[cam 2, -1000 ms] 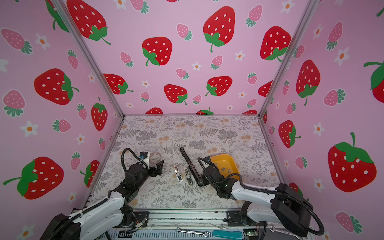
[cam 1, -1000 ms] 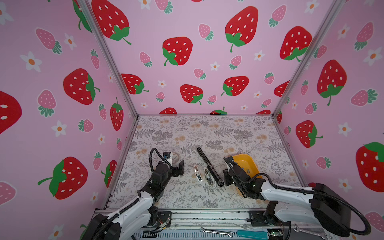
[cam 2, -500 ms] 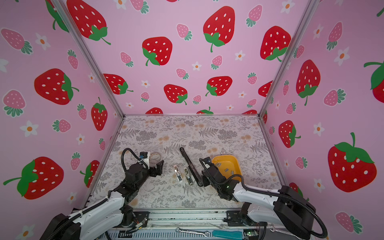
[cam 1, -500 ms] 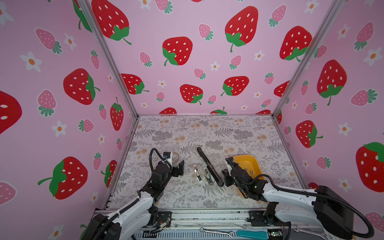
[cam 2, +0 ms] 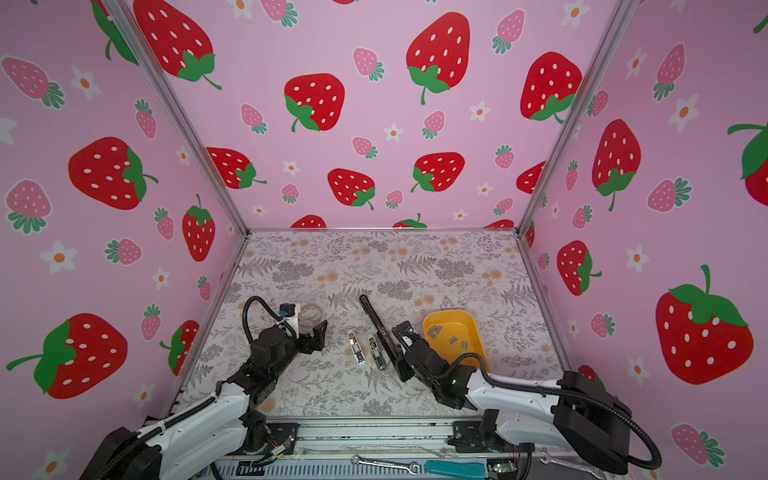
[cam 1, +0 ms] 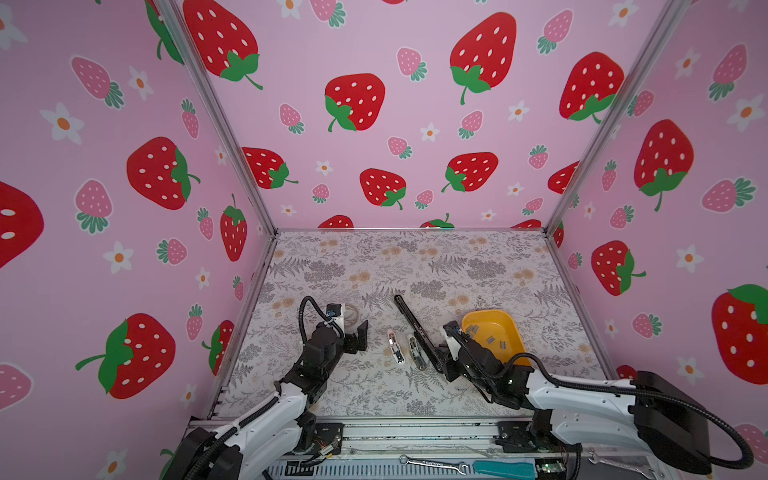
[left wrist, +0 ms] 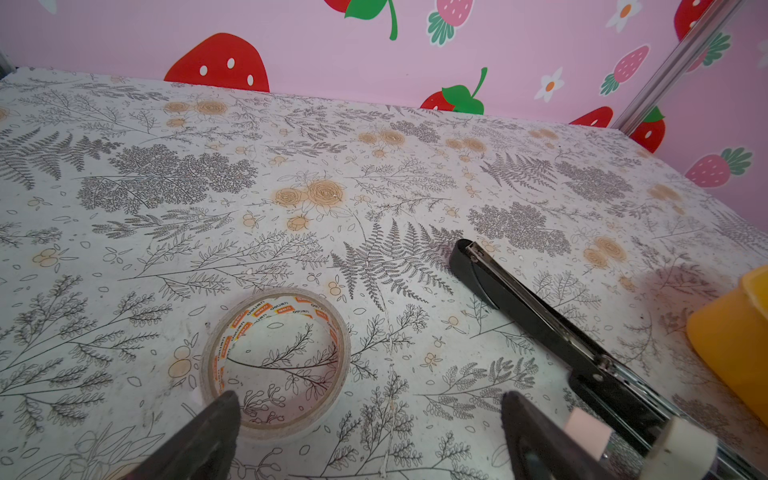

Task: Load the staples into the stapler

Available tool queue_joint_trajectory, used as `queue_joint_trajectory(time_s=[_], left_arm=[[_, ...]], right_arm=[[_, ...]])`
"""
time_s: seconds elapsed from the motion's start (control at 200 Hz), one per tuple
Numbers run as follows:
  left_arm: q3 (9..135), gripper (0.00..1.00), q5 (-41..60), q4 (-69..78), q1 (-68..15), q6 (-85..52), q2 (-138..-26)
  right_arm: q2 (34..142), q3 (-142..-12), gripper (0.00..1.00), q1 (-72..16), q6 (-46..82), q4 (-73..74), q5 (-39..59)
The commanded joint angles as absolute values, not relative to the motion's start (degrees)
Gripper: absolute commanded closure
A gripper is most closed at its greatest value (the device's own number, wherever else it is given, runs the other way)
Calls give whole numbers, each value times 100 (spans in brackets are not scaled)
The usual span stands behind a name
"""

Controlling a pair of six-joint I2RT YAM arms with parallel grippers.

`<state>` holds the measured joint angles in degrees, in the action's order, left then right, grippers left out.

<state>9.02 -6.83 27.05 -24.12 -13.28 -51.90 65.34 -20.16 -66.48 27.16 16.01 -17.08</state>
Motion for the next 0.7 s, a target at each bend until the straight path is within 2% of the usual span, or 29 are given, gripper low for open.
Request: queue_joint_trajectory(time_s=[0.0, 0.695], left_arm=[[972, 1, -650, 2769, -2430, -1292, -5168], [966, 1, -643, 2764, -2439, -1285, -5153]], right_arm=[[6712, -1986, 97, -6732, 2665, 1706, -1772], [6835, -1872, 97, -6750, 2733, 1797, -1591]])
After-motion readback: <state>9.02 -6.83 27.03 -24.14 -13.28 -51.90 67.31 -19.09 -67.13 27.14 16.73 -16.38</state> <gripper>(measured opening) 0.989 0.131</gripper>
